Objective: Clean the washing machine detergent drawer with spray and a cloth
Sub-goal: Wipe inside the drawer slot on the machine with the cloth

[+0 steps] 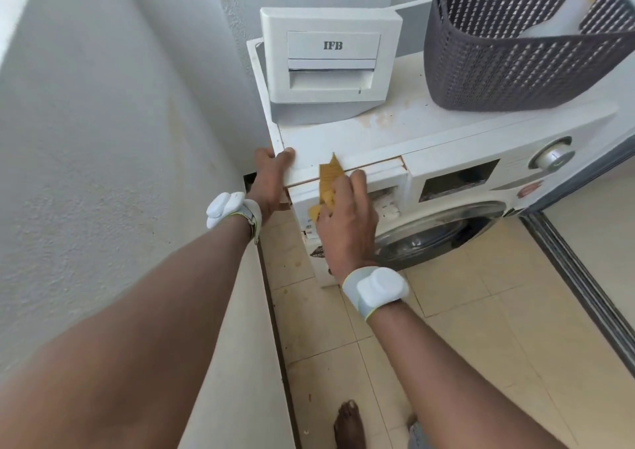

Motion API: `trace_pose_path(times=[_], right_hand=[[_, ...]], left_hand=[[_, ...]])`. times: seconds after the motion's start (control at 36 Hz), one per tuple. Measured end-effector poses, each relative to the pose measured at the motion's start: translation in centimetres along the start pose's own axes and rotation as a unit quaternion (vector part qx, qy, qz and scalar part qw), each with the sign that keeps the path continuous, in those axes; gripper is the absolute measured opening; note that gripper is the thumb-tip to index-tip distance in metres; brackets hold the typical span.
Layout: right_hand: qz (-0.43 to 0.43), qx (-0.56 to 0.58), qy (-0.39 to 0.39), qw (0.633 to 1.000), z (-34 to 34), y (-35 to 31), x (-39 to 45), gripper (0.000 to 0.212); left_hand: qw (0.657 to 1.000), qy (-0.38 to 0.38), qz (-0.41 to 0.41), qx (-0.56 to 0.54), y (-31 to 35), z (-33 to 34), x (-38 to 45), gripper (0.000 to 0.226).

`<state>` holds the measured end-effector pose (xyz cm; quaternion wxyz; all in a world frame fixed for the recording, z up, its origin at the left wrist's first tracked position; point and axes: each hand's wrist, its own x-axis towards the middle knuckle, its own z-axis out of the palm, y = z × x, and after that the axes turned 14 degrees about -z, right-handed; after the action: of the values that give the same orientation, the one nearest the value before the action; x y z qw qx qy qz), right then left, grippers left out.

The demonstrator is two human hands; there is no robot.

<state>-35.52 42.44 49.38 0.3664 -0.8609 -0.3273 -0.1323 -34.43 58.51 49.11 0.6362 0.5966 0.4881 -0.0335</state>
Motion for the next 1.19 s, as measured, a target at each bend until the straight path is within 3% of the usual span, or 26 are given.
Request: trace_pose_path(times=[0.06,0.11,0.19,0.25,0.31,0.47,0.61,0.67,0.75,0.81,0.92,1.0,1.08,1.14,1.19], right_hand=[[-0.062,0.015,-0.036,0.997,1.4,-1.4,-1.0,0.032],[-0.062,0.029,-0.038,0.997,1.4,-1.4,-1.1,0.034],[0.058,0.061,0.065,0.994,0.0,0.5,-0.6,0.036],[0.168,0.075,0.165,0.969,-1.0,2.4,0.0,0.033],[0.227,0.076,0.207,0.949,-1.2,3.6,0.9,0.028],[0.16,0.103,0.179,0.965,2.8,-1.4,-0.5,0.025],[0.044,0.104,0.003,0.994,8.1,-4.4,-4.3,0.029],[0.084,0.12,-0.022,0.989,9.3,-3.4,-5.8,0.029],[0.207,0.165,0.061,0.962,8.6,-1.1,-7.2,0.027],[0.223,0.187,0.108,0.951,7.1,-0.2,-7.4,0.034],[0.182,0.183,0.15,0.955,6.0,2.6,-6.2,0.038],[0.104,0.087,0.046,0.99,6.6,5.0,-5.0,0.034],[-0.024,0.016,-0.05,0.998,6.2,7.3,-4.5,0.034],[-0.07,-0.009,-0.076,0.995,5.1,9.0,-4.4,0.035],[-0.053,-0.022,-0.057,0.997,3.6,11.1,-4.5,0.037]], left_hand=[[0.999,0.018,-0.03,-0.009,1.0,0.3,0.1,0.041],[0.998,0.066,-0.019,0.001,2.0,1.0,0.0,0.054],[0.985,0.164,-0.005,0.06,2.5,2.0,0.8,0.08],[0.974,0.208,-0.017,0.091,2.5,2.5,0.9,0.084],[0.966,0.23,-0.022,0.115,2.8,2.8,1.0,0.08],[0.957,0.255,-0.014,0.142,3.4,3.2,0.5,0.07],[0.952,0.259,-0.009,0.163,3.2,3.1,0.8,0.07],[0.95,0.262,-0.004,0.173,3.1,3.0,0.9,0.071],[0.948,0.269,0.0,0.168,2.9,3.3,1.9,0.07],[0.947,0.273,0.006,0.171,2.8,3.2,2.0,0.07],[0.945,0.28,0.013,0.169,2.7,3.1,2.1,0.07],[0.943,0.277,0.018,0.182,2.6,3.0,1.8,0.069],[0.941,0.277,0.019,0.194,2.8,3.2,1.3,0.065],[0.941,0.273,0.02,0.2,2.9,3.3,0.9,0.062],[0.942,0.268,0.019,0.203,3.0,3.4,0.6,0.06]])
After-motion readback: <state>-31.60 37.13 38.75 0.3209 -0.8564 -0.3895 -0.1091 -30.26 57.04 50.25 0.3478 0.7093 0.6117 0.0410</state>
